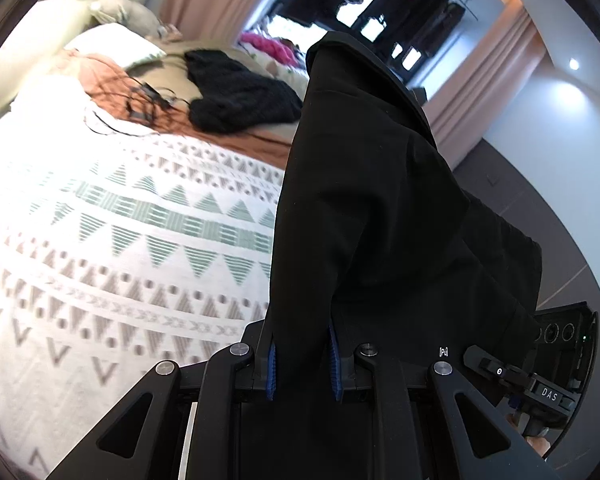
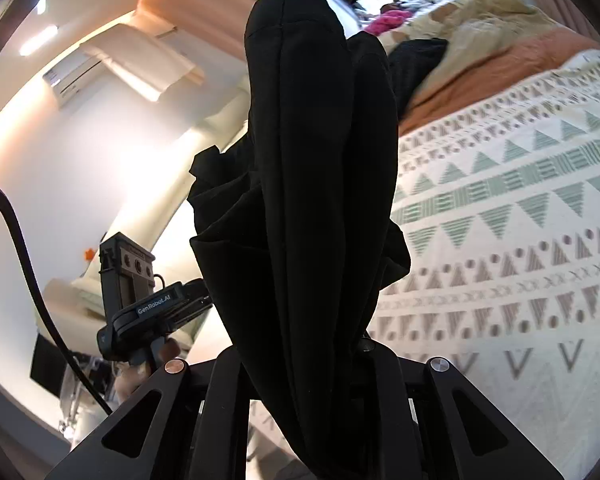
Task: Fold large clothes
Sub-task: 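Carry the lifted black bundle with both grippers toward the bed's headboard side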
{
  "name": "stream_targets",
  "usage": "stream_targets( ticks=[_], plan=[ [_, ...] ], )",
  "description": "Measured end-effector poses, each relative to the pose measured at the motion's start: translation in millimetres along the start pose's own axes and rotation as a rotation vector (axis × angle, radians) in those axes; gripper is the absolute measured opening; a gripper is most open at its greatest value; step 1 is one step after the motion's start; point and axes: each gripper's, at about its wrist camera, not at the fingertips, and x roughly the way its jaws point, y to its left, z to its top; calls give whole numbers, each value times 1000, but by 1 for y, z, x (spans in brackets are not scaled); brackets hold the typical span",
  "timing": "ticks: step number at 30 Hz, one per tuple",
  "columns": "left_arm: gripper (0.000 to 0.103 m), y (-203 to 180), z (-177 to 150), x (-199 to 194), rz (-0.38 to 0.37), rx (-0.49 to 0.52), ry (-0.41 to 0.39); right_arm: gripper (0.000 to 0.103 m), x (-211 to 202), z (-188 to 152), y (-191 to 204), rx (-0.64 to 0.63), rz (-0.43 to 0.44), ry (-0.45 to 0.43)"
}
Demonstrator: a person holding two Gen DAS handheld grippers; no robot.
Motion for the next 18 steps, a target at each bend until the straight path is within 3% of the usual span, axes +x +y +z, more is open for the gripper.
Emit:
stream_targets(
  ticks=[10,18],
  plan=[
    [21,86,23,-98,51,-50,-76,16,65,-11,95,-104,60,54],
    [20,174,40,-166,94,-115,-137,16,140,-27,168,-172,110,118]
  ],
)
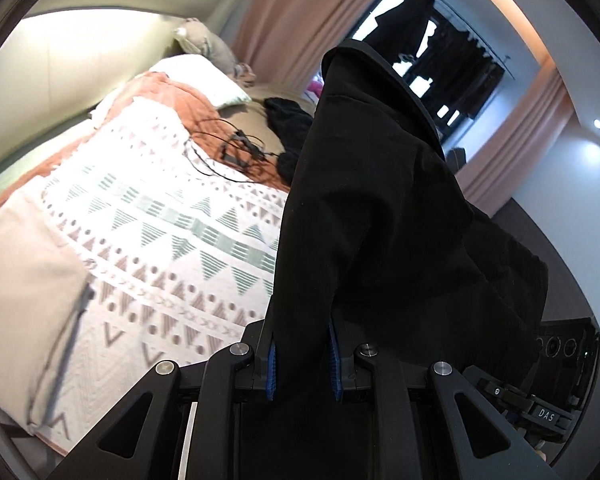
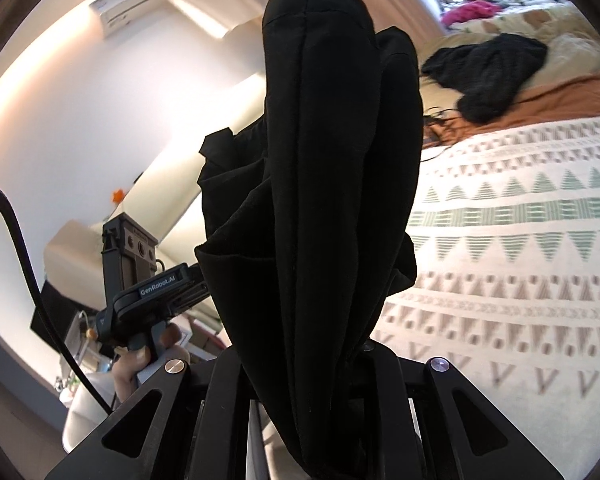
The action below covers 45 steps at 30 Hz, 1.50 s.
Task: Fold large clothes
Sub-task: 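Carry the lifted black bundle with both grippers toward the bed's headboard side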
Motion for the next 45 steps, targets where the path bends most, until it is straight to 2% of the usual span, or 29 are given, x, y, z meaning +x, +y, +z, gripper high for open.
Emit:
stream_targets(
  ticks=[10,19,22,33,36,39,45],
  plan=[
    [20,113,26,-65,80,-78,-76,16,109,-9,63,-53,93,84],
    [20,190,36,-114,185,-105,-115,16,211,-26,126,-107,197,179],
    [20,195,32,-116,220,-106,-126,16,241,-35,145,-124,220,218],
    [20,259,27,-148,370,-167,-152,16,337,-87,210,-162,318,350],
    [20,280,31,-151,404,-177,-146,16,352,-99,217,-150,345,373],
    [20,283,30,-142,425,-186,-137,16,363,-107,210,-137,362,393],
    [20,299,34,-92,439,-209,-104,16,386,-114,185,-90,358,411]
  ],
)
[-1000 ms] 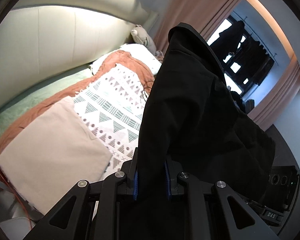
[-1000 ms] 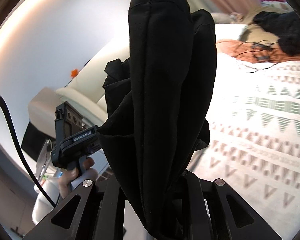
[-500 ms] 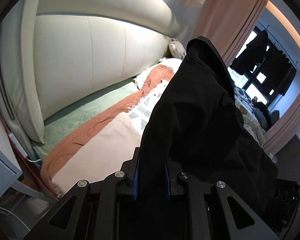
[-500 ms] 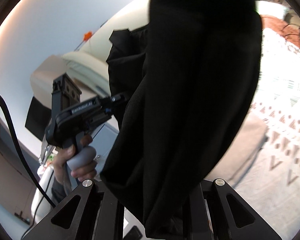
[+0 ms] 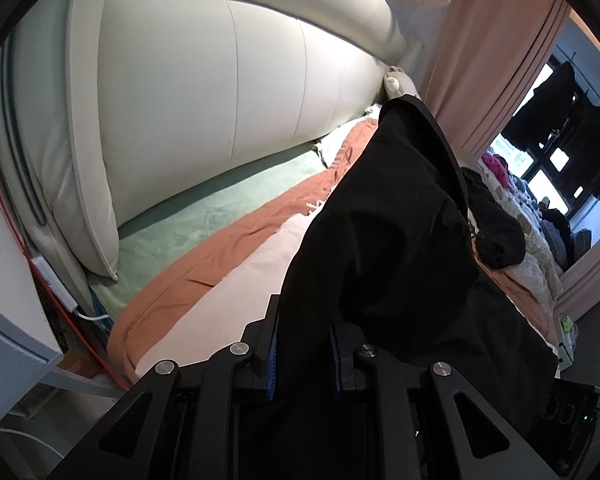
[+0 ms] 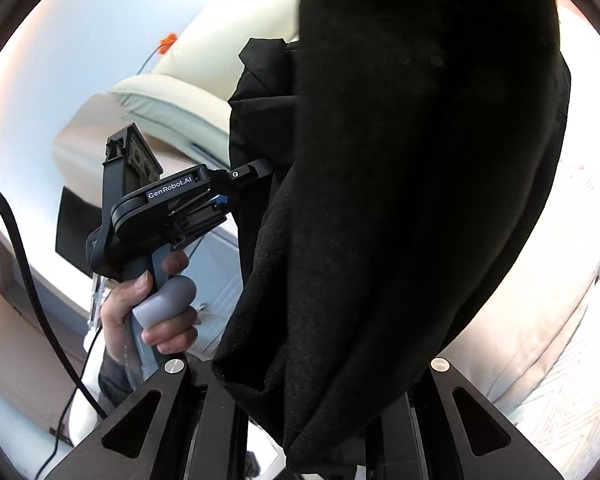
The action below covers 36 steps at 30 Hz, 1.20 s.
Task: Fold large clothes
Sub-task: 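Carry the lifted black bundle with both grippers toward the bed's headboard side, then lower the black bundle onto the folded pale blanket with both grippers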
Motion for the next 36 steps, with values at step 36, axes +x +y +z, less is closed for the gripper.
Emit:
stream_targets(
  ticks=[36],
  plan=[
    [59,97,-89,67,323,-91,43,37,-33,-39,-235,234,-156,97]
  ],
)
